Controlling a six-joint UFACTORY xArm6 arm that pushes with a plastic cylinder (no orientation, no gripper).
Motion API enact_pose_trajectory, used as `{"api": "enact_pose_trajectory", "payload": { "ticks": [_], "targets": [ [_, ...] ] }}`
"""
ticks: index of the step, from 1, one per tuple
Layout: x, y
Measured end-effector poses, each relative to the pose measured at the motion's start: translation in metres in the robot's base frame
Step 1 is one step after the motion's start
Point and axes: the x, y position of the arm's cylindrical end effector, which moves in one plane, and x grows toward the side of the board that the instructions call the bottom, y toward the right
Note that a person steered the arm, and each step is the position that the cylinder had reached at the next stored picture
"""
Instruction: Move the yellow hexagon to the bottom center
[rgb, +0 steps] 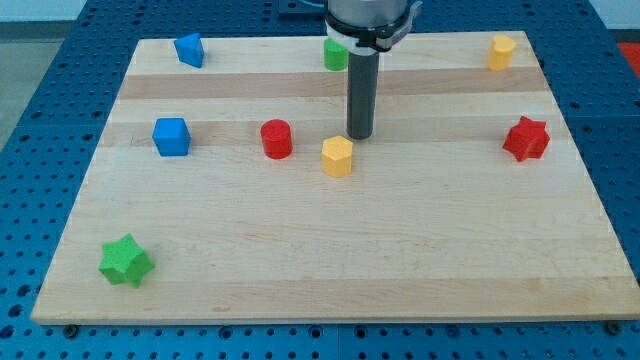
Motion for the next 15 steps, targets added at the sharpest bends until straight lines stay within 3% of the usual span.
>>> {"api": "enact_pose_trajectory", "payload": {
  "ticks": [2,5,8,11,15],
  "targets": [
    [0.03,-0.009],
    [0.023,-0.048],
    [0.081,-0.048],
    [0.079,-0.032],
    [0.151,-0.031]
  ]
}}
